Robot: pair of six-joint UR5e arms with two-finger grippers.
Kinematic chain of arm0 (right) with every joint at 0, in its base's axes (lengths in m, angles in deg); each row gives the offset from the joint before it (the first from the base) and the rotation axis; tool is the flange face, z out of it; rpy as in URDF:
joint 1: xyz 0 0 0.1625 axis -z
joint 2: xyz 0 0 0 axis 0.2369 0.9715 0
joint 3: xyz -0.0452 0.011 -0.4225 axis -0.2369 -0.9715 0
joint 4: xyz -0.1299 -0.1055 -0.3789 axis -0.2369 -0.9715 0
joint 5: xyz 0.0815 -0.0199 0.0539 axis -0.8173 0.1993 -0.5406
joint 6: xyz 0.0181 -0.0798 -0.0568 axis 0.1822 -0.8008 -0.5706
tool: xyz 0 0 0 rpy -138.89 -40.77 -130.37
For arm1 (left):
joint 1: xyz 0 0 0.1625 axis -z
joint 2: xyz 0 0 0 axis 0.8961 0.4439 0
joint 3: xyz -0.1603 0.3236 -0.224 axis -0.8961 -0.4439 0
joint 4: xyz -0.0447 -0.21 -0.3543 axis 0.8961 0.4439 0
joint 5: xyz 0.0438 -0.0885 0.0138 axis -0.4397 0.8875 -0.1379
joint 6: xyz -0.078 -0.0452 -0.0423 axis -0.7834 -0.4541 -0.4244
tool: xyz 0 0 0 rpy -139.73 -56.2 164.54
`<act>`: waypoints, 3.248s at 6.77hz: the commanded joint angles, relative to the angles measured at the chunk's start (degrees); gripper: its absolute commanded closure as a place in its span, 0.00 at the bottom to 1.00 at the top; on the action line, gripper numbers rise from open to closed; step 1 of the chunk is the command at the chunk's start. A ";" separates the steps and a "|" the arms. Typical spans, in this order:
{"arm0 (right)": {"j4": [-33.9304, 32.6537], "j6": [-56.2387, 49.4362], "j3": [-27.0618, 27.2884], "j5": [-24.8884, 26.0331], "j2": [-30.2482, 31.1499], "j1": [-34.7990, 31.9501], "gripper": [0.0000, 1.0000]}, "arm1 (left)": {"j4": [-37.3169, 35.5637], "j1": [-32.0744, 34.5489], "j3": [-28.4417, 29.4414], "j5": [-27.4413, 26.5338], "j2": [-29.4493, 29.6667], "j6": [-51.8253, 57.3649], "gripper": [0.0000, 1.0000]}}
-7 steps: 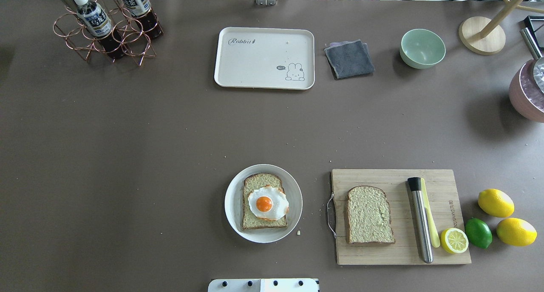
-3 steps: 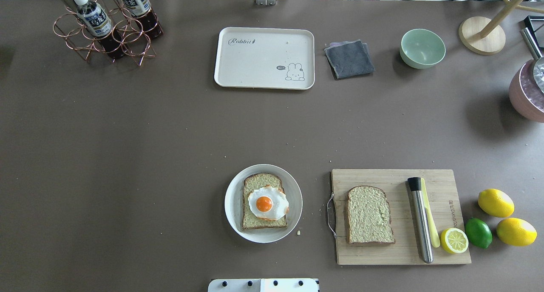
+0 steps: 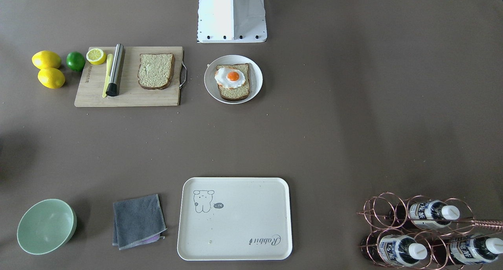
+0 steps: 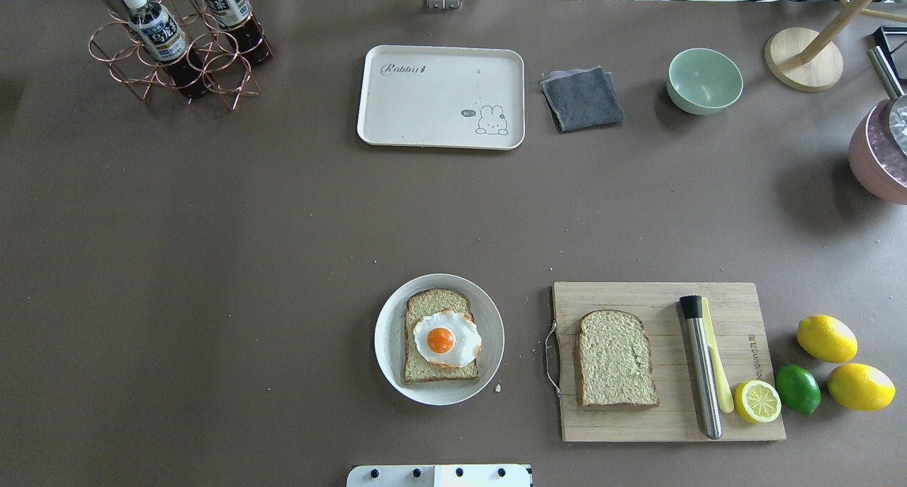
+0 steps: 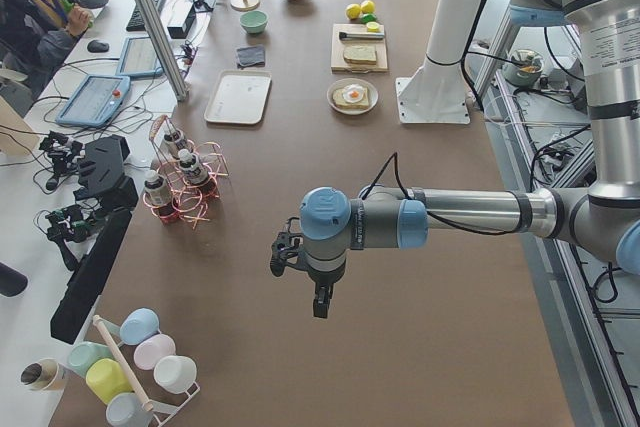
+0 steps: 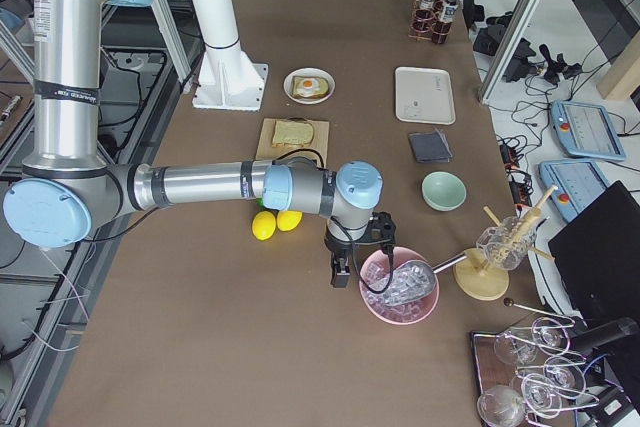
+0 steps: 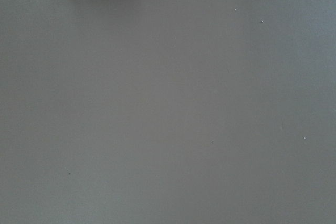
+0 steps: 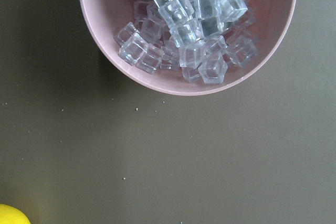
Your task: Make sandwich and place on tray
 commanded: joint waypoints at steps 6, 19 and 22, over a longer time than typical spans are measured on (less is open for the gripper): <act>0.08 -0.08 1.45 -0.61 0.17 -0.01 0.00 | 0.20 0.08 0.11 0.49 0.13 0.07 0.02; 47.07 82.82 12.34 6.18 1.58 45.71 0.02 | 2.13 -0.36 0.12 0.58 -0.39 -0.02 0.02; 47.36 95.36 15.78 17.81 0.09 59.64 0.10 | 2.13 -0.36 0.12 0.58 -0.04 -0.02 0.02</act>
